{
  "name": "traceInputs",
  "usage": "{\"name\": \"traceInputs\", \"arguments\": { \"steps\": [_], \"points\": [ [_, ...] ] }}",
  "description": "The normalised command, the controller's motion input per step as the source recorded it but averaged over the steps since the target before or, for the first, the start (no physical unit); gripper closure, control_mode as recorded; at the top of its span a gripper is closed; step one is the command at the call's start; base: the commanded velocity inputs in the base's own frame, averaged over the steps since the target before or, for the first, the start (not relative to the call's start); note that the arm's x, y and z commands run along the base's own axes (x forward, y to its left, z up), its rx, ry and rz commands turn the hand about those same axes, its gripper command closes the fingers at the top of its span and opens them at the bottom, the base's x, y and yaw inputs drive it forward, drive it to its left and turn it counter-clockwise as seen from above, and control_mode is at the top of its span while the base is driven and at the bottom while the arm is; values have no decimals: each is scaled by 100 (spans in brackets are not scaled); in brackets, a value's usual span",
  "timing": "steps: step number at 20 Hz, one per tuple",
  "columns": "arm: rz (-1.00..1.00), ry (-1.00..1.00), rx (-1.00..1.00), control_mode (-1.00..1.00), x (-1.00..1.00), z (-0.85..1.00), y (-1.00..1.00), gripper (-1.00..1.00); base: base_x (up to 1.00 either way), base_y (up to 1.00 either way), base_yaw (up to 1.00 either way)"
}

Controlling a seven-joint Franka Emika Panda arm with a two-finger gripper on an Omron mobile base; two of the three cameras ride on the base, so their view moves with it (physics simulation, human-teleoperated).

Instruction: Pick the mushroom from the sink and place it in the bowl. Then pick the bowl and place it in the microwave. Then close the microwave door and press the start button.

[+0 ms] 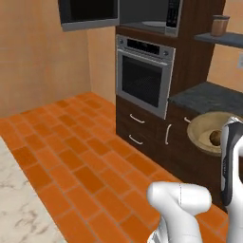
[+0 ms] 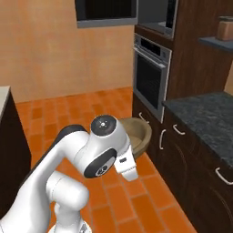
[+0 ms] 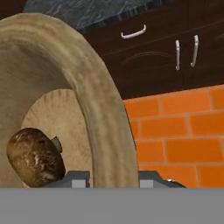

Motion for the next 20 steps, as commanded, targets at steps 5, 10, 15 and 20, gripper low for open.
{"name": "traceInputs", "arguments": {
  "steps": [5,10,15,20],
  "points": [
    [0,0,0,100,0,0,0,100,100,-11,22],
    [0,0,0,100,0,0,0,100,100,10,8],
    [0,0,0,100,0,0,0,100,100,33,-3],
    [0,0,0,100,0,0,0,100,100,41,-25]
  ]
}}
